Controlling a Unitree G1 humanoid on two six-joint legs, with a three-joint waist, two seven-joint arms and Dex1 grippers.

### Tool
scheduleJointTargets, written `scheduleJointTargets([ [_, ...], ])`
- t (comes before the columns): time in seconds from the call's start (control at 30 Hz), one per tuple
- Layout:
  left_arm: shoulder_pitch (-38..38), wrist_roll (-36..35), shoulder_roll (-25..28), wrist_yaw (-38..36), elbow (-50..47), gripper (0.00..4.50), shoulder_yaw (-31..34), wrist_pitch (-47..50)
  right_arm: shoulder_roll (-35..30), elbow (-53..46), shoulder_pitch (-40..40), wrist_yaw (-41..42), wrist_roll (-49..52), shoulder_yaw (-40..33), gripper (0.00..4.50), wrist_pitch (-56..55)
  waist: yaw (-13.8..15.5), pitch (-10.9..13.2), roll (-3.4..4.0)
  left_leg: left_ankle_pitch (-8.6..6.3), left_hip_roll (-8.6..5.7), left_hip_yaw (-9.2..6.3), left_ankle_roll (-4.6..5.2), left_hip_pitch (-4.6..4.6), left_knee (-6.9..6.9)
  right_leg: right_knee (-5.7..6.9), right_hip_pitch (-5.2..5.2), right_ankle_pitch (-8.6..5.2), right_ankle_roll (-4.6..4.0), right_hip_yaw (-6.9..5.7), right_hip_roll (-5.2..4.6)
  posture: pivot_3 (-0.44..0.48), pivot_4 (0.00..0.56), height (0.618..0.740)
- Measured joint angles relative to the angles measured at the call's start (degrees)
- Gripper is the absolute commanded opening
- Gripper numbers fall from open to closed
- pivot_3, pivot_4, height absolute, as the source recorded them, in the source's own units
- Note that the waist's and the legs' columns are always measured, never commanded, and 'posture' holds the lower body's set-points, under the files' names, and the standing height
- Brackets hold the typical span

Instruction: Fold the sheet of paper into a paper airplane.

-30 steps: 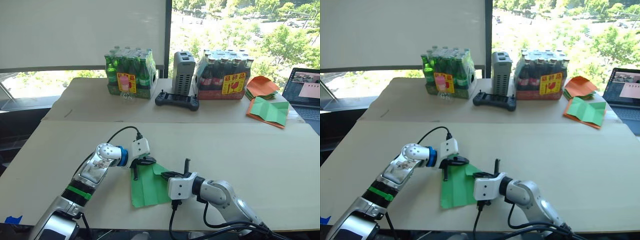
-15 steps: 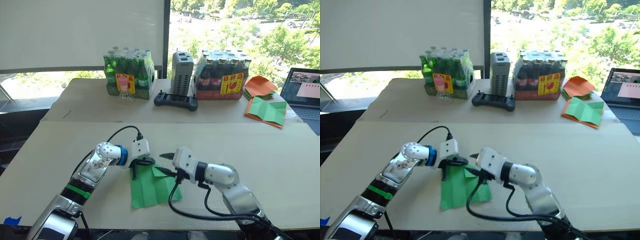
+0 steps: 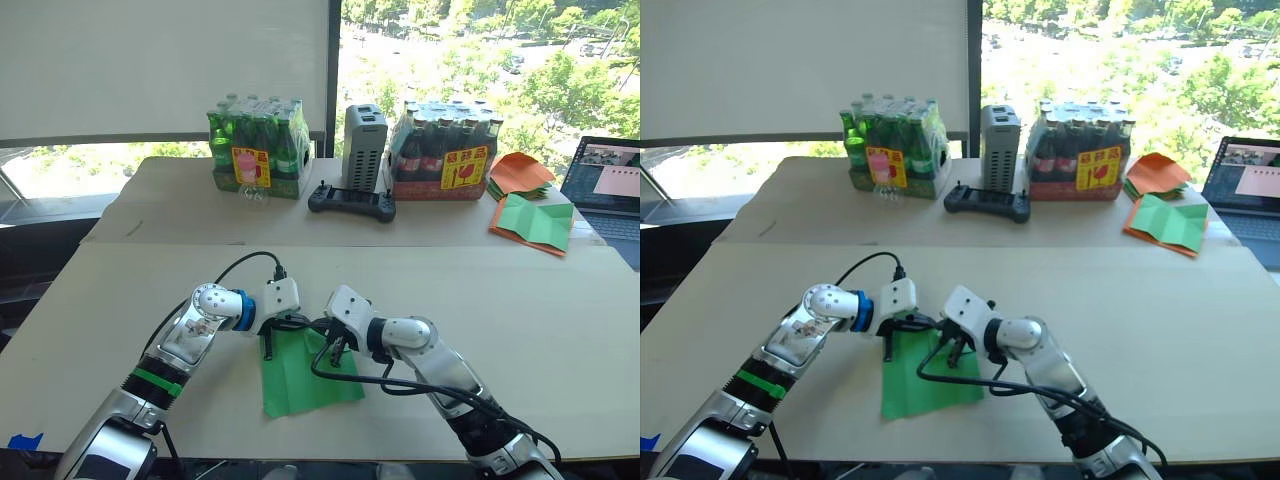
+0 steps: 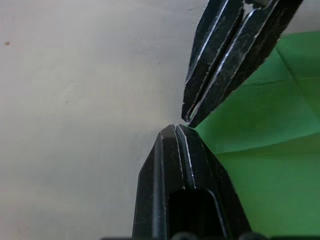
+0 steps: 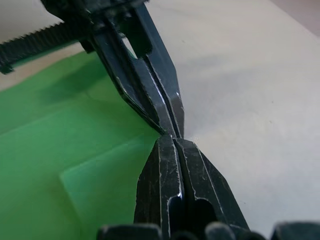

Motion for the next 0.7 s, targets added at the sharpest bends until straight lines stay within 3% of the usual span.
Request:
scheduleJointTargets([
  [0.47,0.3,0.4,-0.2,0.5,0.0,0.0,0.1,0.1,-0.4,0.4,0.5,-0.9,-2.1,1.6,0.04,-0.3,0.0,-0.2,0.01,-0.01,0.0,-0.01,0.01,0.19,-0.01,-0.02,0.19,0.0,0.0,0.0,0.0,0.0,0.15,0.675],
  [0.7,0.3,0.7,-0.4,0.5,-0.1,0.0,0.2,0.1,1.1,0.3,1.5,-1.8,0.6,-1.3,0.04,0.1,0.0,-0.2,0.0,-0.01,-0.01,-0.01,0.01,0.17,0.0,-0.02,0.17,0.0,0.0,0.0,0.0,0.0,0.15,0.675],
])
